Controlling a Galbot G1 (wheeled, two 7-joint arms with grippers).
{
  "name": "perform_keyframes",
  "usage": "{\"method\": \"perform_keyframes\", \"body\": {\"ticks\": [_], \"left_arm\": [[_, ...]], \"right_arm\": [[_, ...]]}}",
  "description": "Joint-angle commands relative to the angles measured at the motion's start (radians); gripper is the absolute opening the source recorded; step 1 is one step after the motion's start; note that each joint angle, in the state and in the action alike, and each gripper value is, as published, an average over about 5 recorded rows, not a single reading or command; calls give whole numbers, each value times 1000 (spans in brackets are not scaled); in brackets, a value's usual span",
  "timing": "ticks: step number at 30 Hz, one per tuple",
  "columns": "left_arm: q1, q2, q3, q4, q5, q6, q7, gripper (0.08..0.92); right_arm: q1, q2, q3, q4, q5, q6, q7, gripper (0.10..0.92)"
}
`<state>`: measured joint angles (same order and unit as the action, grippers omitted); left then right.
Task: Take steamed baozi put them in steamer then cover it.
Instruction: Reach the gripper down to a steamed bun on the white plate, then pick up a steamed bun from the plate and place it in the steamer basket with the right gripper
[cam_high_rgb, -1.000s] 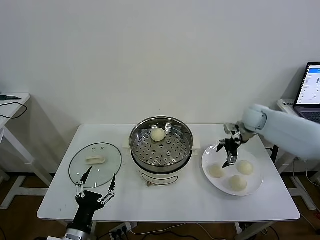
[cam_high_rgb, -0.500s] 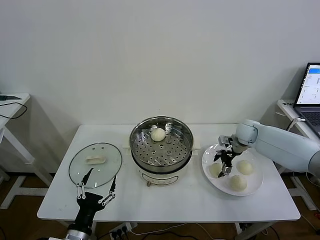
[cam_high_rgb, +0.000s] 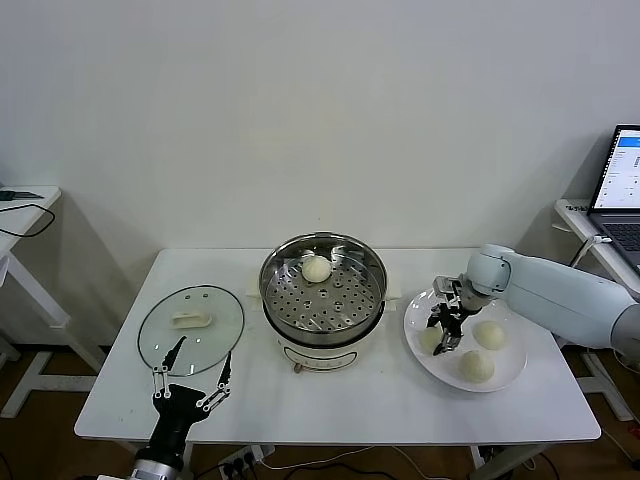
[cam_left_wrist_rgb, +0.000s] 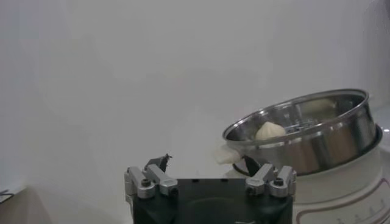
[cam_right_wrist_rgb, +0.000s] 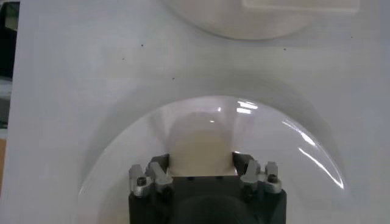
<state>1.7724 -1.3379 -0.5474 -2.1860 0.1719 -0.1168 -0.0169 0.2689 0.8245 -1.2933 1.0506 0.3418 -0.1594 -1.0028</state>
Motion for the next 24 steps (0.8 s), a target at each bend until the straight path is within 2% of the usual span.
{"method": "perform_keyframes", "body": {"ticks": [1,6,11,17,24], "left_arm": [[-2,2,2,-2,0,2,0,823],[-5,10,7,-9,-3,4,-1,823],[-12,20,10,-11,-6,5,-2,823],[-22,28,14,-18,-15,11,-2,823],[-22,30,13,-27,-20,13,-3,823]], "right_arm": [[64,-12,1,21,-13,7,-27,651],[240,-9,2,24,-28,45,-167,635],[474,48,-62,51,29,67,-276,634],[607,196,-127,86,168,33,-284,628],[608,392,-166,96,289,-39,-231,628]]}}
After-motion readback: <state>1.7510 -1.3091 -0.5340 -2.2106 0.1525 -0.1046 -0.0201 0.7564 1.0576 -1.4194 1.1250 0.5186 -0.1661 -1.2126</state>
